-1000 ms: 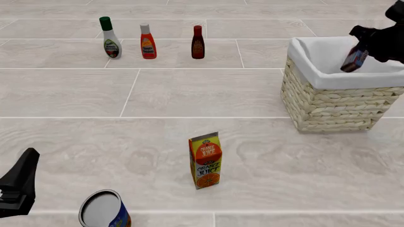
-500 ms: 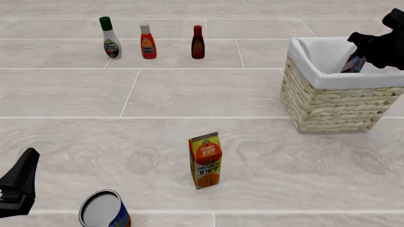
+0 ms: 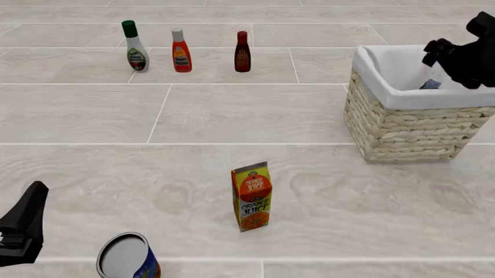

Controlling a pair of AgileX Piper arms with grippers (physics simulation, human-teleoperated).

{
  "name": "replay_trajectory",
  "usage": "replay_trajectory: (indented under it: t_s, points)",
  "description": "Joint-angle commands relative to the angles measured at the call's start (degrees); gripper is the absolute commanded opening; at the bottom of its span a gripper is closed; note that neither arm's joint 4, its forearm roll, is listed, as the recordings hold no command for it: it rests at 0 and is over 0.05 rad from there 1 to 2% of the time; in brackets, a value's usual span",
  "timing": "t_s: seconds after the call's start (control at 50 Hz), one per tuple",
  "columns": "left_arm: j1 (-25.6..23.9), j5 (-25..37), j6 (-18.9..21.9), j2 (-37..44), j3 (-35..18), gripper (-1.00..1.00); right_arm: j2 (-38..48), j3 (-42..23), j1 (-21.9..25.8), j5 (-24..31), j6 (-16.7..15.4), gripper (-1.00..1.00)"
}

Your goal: Pick the chocolate pudding and place it in the basket.

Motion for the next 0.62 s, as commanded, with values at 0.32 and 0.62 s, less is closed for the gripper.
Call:
replay_trajectory:
  t_s: [0.32,0.62]
  points:
    - [0.0,0.0,0.0,0.0,0.0,1.0,-0.8,0.0,0.8,-0.3,2.1,1.0]
    - [0.0,0.0,0.0,0.0,0.0,1.0,-2.1,-0.2,1.6,-0.1,2.9,1.0]
